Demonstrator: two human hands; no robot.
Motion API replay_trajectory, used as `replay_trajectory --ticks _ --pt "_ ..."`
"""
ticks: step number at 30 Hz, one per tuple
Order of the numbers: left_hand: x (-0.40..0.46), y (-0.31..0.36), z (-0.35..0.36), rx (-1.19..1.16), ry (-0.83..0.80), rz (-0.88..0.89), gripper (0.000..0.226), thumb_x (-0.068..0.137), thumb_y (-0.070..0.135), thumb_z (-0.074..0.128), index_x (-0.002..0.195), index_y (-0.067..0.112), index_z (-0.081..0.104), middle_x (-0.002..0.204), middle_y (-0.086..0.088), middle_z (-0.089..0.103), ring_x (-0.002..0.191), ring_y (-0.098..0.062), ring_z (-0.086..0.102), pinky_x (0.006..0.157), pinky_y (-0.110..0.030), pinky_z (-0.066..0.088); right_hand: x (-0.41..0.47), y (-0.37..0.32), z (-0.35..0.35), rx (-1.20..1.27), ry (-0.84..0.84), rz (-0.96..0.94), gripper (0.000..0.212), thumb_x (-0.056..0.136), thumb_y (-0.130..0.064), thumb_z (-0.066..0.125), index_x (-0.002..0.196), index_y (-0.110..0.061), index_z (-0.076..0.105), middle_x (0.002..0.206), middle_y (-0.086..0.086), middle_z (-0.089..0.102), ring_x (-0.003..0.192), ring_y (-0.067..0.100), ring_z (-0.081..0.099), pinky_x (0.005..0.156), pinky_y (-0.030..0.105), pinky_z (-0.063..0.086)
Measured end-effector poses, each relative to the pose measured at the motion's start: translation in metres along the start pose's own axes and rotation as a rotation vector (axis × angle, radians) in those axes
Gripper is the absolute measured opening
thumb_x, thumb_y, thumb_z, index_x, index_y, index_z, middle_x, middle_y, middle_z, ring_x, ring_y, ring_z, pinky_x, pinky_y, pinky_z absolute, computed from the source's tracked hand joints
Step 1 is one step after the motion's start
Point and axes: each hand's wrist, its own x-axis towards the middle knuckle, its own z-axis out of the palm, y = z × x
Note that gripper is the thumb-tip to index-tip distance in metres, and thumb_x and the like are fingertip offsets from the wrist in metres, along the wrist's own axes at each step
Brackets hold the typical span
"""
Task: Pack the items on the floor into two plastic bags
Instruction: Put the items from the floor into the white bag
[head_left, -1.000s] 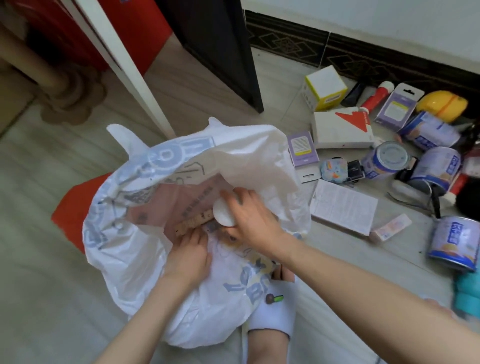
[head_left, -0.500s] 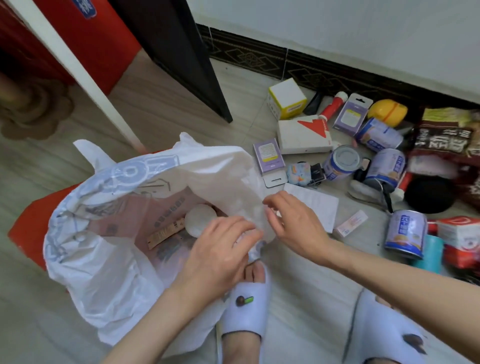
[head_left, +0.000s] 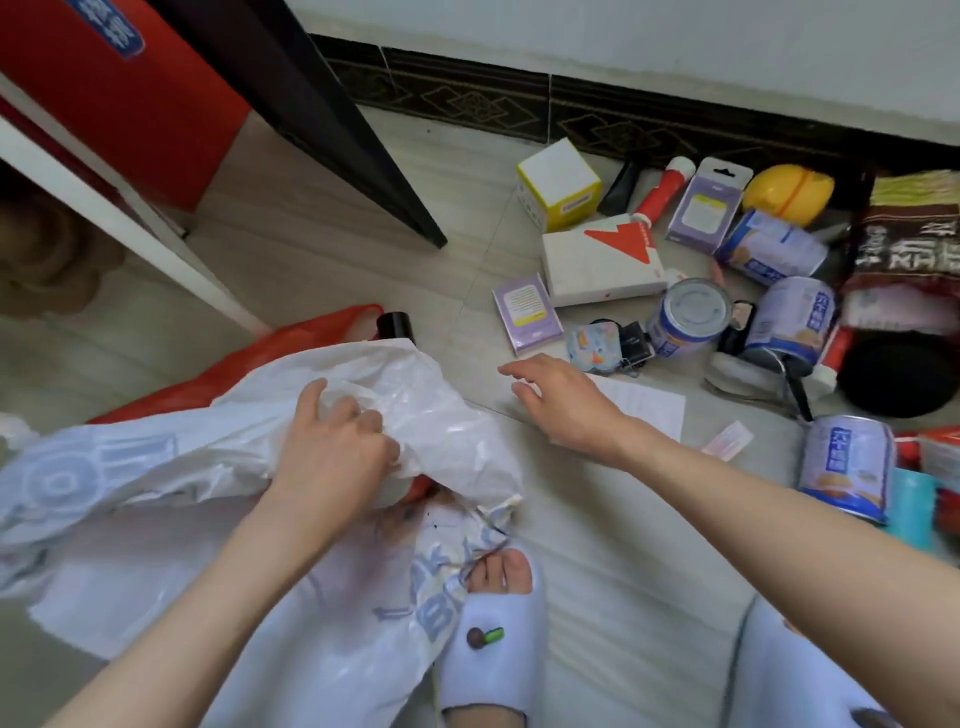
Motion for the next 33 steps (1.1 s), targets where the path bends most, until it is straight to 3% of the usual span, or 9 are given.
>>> replay_trajectory --ticks 4,7,10,15,18,21,23,29,33 --pt "-0.014 -0.005 0.013 -0.051 0.114 -0.002 0.030 0.036 0.007 0.086 0.044 0.021 0.062 0.052 0.002 0.054 0.059 -0.027 0.059 0.088 -0.064 0.038 0.030 -0.014 0.020 0.193 -0.101 0.137 0.034 0.096 -0.018 0.040 0.127 -0.015 0.054 0.133 0.004 0.054 0.121 0.022 0.049 0.099 0.024 0.033" --pt "-0.023 -0.009 0.020 -0.112 0.162 -0.026 0.028 0.036 0.007 0.086 0.047 0.020 0.063 0.058 0.001 0.055 0.061 -0.026 0.059 0.094 -0.059 0.038 0.047 -0.024 0.033 0.228 -0.121 0.131 0.034 0.096 -0.017 0.038 0.126 -0.015 0.055 0.134 0.002 0.055 0.122 0.019 0.049 0.096 0.019 0.032" --pt "-0.031 -0.014 0.026 -0.185 0.185 -0.052 0.026 0.037 0.013 0.084 0.049 0.019 0.062 0.067 -0.001 0.059 0.063 -0.027 0.061 0.093 -0.052 0.027 0.064 -0.036 0.034 0.282 -0.050 0.116 0.034 0.096 -0.016 0.039 0.124 -0.014 0.057 0.132 0.003 0.056 0.121 0.021 0.051 0.100 0.023 0.033" --pt "-0.030 -0.018 0.037 -0.311 0.183 -0.059 0.028 0.039 0.017 0.086 0.050 0.022 0.061 0.087 -0.005 0.066 0.073 -0.026 0.064 0.090 -0.048 0.026 0.103 -0.064 0.021 0.164 -0.020 0.049 0.033 0.095 -0.017 0.042 0.124 -0.012 0.056 0.127 0.008 0.059 0.114 0.024 0.054 0.090 0.024 0.037" --pt "-0.023 -0.020 0.039 -0.316 0.219 -0.059 0.023 0.045 0.017 0.084 0.054 0.021 0.063 0.091 -0.005 0.067 0.078 -0.027 0.065 0.091 -0.049 0.026 0.131 -0.081 0.026 0.098 -0.035 0.105 0.044 0.094 -0.031 0.047 0.129 -0.004 0.048 0.127 0.015 0.057 0.118 0.029 0.051 0.094 0.030 0.038" --pt "-0.019 -0.024 0.044 -0.323 0.265 -0.053 0.016 0.051 0.016 0.079 0.057 0.022 0.066 0.088 -0.004 0.068 0.080 -0.026 0.065 0.091 -0.048 0.026 0.157 -0.090 0.044 0.055 -0.064 0.234 0.039 0.087 -0.043 0.056 0.103 -0.008 0.056 0.112 0.013 0.060 0.108 0.031 0.055 0.085 0.036 0.045" --pt "-0.017 -0.026 0.047 -0.330 0.271 -0.052 0.022 0.046 0.015 0.084 0.058 0.023 0.067 0.084 -0.002 0.069 0.080 -0.025 0.065 0.090 -0.045 0.026 0.163 -0.092 0.052 0.117 -0.079 0.329 0.035 0.082 -0.045 0.061 0.084 -0.013 0.049 0.095 0.007 0.057 0.093 0.027 0.056 0.074 0.033 0.043" --pt "-0.018 -0.031 0.050 -0.338 0.246 -0.053 0.027 0.042 0.015 0.087 0.059 0.024 0.068 0.080 -0.001 0.068 0.076 -0.023 0.065 0.088 -0.044 0.027 0.149 -0.077 0.046 0.382 0.057 0.394 0.034 0.082 -0.035 0.062 0.090 -0.004 0.055 0.088 0.007 0.058 0.082 0.024 0.055 0.068 0.031 0.042" --pt "-0.020 -0.031 0.044 -0.362 0.246 -0.053 0.024 0.048 0.017 0.086 0.061 0.025 0.068 0.079 0.000 0.067 0.072 -0.023 0.065 0.085 -0.040 0.026 0.113 -0.069 0.023 0.527 0.234 0.310 0.037 0.085 -0.032 0.061 0.110 -0.006 0.056 0.102 0.008 0.063 0.092 0.022 0.060 0.082 0.035 0.049"
